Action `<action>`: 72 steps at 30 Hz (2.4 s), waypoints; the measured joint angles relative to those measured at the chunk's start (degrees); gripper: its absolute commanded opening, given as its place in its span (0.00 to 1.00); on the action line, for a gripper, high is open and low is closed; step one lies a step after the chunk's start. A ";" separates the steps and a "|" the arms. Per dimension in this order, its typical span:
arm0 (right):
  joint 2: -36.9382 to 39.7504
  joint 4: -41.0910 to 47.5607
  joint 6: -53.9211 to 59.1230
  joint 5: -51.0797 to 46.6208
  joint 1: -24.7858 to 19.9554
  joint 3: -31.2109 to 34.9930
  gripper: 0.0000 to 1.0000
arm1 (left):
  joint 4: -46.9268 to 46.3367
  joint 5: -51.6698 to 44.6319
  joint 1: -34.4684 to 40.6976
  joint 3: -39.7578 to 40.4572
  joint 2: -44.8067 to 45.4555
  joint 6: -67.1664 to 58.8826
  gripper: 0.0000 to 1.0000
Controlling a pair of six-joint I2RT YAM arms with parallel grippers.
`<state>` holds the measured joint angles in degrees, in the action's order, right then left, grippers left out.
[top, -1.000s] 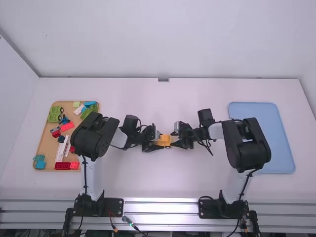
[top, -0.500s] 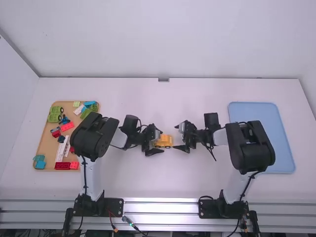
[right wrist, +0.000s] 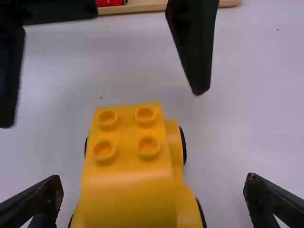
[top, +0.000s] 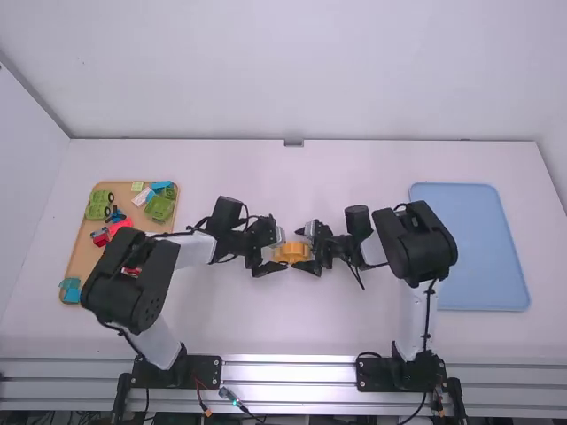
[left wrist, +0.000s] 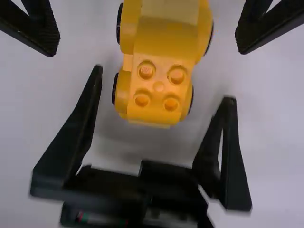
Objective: Assemble lego blocks to make yellow taxi
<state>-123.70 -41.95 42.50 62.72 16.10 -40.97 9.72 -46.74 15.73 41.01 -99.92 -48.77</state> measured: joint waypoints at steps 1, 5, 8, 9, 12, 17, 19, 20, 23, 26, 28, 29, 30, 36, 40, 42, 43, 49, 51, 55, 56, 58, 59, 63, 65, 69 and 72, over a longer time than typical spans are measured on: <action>-0.63 0.20 -0.87 -0.04 0.85 -1.40 0.99 | -1.40 0.90 0.00 0.00 1.97 -0.35 0.99; -1.18 2.67 -2.45 -1.44 3.13 -4.28 0.98 | -4.11 3.72 0.02 0.02 6.21 -0.39 0.99; -1.75 5.11 -2.93 -3.52 4.79 -5.68 0.76 | -5.07 5.14 0.00 0.02 8.26 -0.59 0.99; -1.88 5.81 -2.93 -4.02 5.11 -5.92 0.72 | -5.14 5.35 0.00 0.00 8.63 -0.59 0.99; -2.01 7.98 -3.13 -5.46 6.38 -6.43 0.52 | -5.16 5.86 -0.04 0.02 9.94 -0.59 0.99; -2.01 10.69 -3.13 -6.36 6.60 -8.31 0.31 | -4.42 5.99 -2.14 0.00 11.02 -0.33 0.99; -2.01 11.82 -3.10 -6.36 6.36 -8.83 0.30 | -4.20 6.05 -3.69 0.00 11.13 0.28 0.99; -2.01 12.61 -3.08 -6.25 6.03 -9.05 0.30 | -3.89 6.14 -4.63 0.00 11.13 0.98 0.99; -1.14 16.22 -2.84 -6.21 4.48 -9.38 0.29 | -3.61 6.27 -6.75 0.02 11.13 2.51 0.99; 1.70 22.77 -1.73 -7.96 2.16 -9.33 0.29 | -3.43 6.49 -7.76 0.00 11.13 3.23 0.99; 4.11 27.36 -0.94 -10.60 0.35 -9.22 0.29 | -3.32 6.58 -8.04 0.00 11.13 3.45 0.99; 6.67 31.69 0.09 -13.55 -1.46 -9.09 0.29 | -3.21 6.56 -8.02 0.00 11.13 3.52 0.99; 7.80 33.14 0.31 -15.02 -2.19 -9.05 0.29 | -3.19 6.54 -8.02 0.00 11.13 3.43 0.99; 21.86 42.69 1.77 -31.87 -10.78 -8.98 0.24 | -2.95 6.56 -8.02 0.00 11.13 1.55 0.99; 26.47 43.41 0.09 -39.71 -18.62 -8.98 0.28 | -1.29 6.56 -8.02 0.00 11.13 1.14 0.99; 26.73 42.47 -1.22 -41.81 -22.56 -8.98 0.31 | -0.48 6.56 -8.02 0.00 11.13 1.14 0.99; 26.73 41.62 -2.49 -43.21 -26.12 -8.98 0.33 | 0.24 6.56 -8.02 0.00 11.13 1.16 0.99; 25.00 36.48 -10.32 -45.70 -40.22 -8.98 0.34 | 3.30 6.56 -8.02 0.00 11.13 1.11 0.99; 23.47 34.53 -11.87 -45.94 -42.45 -8.98 0.36 | 3.87 6.54 -8.02 0.00 11.13 1.16 0.99; 17.38 29.44 -15.65 -46.38 -46.95 -8.98 0.37 | 5.64 6.56 -8.02 0.00 11.13 2.34 0.99; 16.48 28.81 -16.17 -46.40 -47.39 -8.98 0.37 | 5.86 6.56 -8.02 0.00 11.13 2.51 0.99; 13.44 27.69 -17.68 -46.45 -48.78 -8.98 0.45 | 6.34 6.56 -7.98 0.00 11.13 3.19 0.99; 12.55 27.52 -18.45 -46.27 -49.20 -8.98 0.55 | 6.40 6.56 -7.96 0.00 11.13 3.41 0.99; 12.37 27.41 -19.45 -46.21 -49.46 -8.94 0.99 | 6.43 6.54 -7.96 0.00 11.13 3.96 0.99; 12.46 27.80 -20.09 -46.45 -49.11 -8.94 0.99 | 6.21 6.54 -7.98 0.00 11.13 4.04 0.99; 14.97 32.39 -22.25 -47.25 -48.35 -8.92 0.99 | 6.69 7.04 -7.96 0.00 11.13 7.04 0.99; 19.87 36.94 -23.15 -47.78 -47.60 -8.92 0.99 | 8.98 11.65 -7.67 0.00 11.13 13.66 0.99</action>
<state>-103.83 -5.02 19.35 14.94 -31.51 -49.89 18.70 -35.09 8.05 41.01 -88.79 -35.11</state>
